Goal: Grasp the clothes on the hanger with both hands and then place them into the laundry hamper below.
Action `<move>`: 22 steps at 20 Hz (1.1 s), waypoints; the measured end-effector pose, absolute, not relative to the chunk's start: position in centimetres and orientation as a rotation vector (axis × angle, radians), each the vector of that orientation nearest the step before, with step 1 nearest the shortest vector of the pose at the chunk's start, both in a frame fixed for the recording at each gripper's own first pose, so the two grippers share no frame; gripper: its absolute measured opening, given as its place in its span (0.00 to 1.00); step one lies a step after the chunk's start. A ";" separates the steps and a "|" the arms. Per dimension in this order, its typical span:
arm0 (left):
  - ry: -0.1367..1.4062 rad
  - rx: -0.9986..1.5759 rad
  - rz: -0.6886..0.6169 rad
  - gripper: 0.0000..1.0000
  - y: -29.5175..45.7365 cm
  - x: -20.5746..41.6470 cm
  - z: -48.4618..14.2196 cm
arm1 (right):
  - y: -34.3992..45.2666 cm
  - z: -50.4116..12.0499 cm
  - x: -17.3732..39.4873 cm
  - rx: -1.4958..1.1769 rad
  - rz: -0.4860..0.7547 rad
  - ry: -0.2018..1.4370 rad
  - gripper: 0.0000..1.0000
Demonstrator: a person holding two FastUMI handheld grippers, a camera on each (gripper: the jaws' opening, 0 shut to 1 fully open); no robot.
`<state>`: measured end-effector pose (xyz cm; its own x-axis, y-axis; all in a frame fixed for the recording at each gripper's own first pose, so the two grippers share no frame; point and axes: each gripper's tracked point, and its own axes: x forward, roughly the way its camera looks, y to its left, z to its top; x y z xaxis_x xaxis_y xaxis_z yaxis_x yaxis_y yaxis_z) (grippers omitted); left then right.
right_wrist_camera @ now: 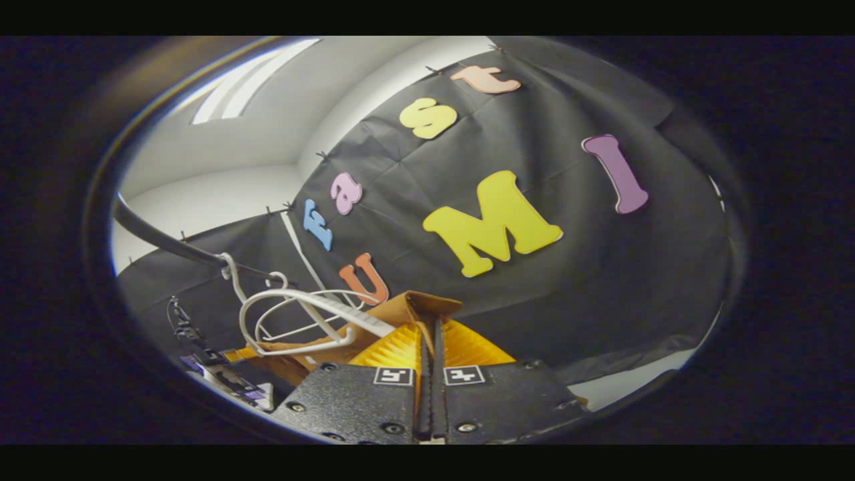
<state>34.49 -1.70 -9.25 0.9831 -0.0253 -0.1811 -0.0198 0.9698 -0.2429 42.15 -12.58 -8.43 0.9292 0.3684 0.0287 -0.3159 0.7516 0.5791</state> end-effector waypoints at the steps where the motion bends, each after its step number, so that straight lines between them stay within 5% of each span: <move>1: 0.202 -0.248 0.000 0.00 -1.7 34.1 -10.0 | -12.5 -9.1 41.8 0.618 0.370 0.103 0.04; 13: 0.385 -0.171 0.014 0.00 -3.1 27.8 -18.6 | -10.0 -16.8 36.4 0.544 0.366 0.283 0.04; 22: 0.349 -0.069 -0.164 0.00 -10.8 25.7 -14.5 | -1.2 -13.2 30.7 0.510 0.531 0.286 0.04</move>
